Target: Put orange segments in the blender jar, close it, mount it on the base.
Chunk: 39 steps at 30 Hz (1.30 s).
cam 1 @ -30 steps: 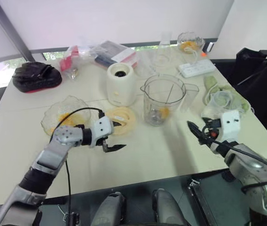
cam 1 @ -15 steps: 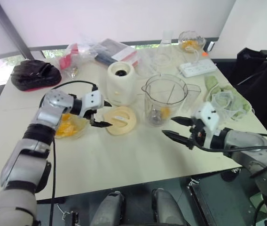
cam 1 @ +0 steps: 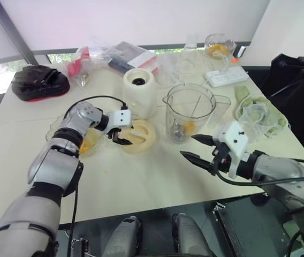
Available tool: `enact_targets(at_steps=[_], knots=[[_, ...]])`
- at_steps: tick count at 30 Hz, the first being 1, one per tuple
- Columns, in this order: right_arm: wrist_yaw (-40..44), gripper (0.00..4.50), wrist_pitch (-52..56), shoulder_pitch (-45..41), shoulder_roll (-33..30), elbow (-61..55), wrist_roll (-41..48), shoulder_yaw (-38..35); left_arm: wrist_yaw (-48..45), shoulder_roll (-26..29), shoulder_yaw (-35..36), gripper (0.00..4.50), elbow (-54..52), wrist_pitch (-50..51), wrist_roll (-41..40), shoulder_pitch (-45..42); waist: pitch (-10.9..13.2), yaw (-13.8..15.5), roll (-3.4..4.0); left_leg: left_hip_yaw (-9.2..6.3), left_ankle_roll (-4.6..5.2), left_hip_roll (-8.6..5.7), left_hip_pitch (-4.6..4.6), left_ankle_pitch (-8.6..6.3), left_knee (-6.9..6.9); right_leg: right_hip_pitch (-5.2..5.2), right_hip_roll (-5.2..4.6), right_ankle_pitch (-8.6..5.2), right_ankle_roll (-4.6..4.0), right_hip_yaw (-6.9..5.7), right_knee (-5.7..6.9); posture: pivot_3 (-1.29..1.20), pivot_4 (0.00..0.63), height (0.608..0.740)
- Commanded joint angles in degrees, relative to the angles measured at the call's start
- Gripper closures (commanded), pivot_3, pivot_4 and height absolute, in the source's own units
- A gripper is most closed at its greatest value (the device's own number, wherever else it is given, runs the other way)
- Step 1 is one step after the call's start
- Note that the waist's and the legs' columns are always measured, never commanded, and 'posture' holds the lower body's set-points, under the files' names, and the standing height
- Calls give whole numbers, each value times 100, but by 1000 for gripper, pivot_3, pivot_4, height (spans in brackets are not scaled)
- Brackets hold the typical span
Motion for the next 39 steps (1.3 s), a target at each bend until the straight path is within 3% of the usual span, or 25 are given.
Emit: enact_targets(at_steps=[1,17,30,39], knots=[[-185,1412,33,73,64,-360,122,-168,208,-18,54,816,60,-79,174,-197,0,20,0,0,7,0,-1,-4,6,0,0,0,0,0,4,0,150,740],[-616,1412,126,162,68,-552,211,-166,1123,-442,23,816,311,288,773,-373,0,50,-2,-2,38,-5,-11,-22,67,15,2,1,2,-1,13,0,150,740],[-717,1412,110,212,6,-521,127,-238,610,-578,-290,816,398,412,1289,-385,-3,44,-3,-1,41,-5,-10,-24,67,16,2,1,2,-1,14,0,150,740],[-826,1412,154,319,-7,-606,132,-328,-233,-759,-214,816,427,797,1292,-537,-4,44,-3,0,44,-5,-10,-26,68,17,2,1,3,-1,14,0,150,740]])
